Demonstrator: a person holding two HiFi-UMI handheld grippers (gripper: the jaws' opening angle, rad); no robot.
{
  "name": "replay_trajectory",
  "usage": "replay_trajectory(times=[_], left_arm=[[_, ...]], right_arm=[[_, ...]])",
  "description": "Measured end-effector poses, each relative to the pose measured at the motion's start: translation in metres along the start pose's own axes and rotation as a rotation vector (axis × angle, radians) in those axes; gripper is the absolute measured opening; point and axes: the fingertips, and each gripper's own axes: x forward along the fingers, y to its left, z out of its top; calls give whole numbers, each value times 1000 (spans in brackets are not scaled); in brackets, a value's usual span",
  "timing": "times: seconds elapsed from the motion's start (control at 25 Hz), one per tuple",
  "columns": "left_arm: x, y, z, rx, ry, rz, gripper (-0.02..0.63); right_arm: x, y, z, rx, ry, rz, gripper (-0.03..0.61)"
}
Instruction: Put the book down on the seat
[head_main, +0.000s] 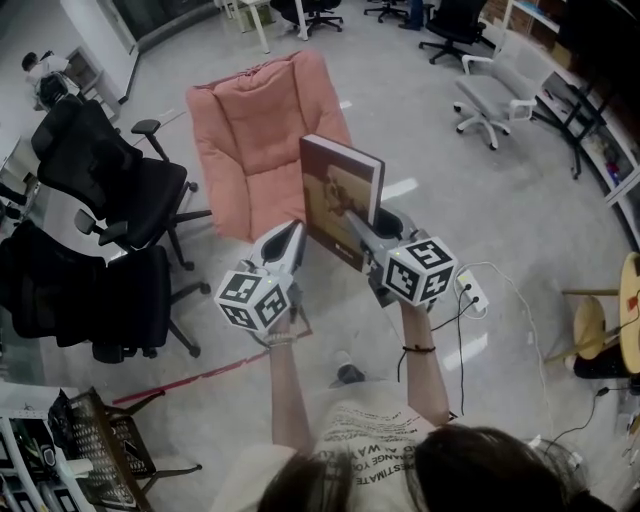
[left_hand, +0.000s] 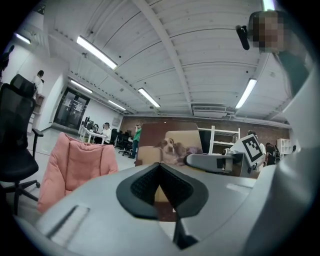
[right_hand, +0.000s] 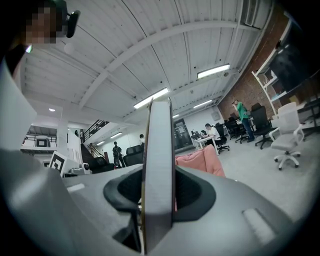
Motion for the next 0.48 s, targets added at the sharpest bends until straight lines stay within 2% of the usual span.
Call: replay_trajectory(times=[0.48], left_arm=[[24, 40, 8, -4, -13, 30, -12]], right_arm=[[38, -26, 3, 24, 7, -6, 147]])
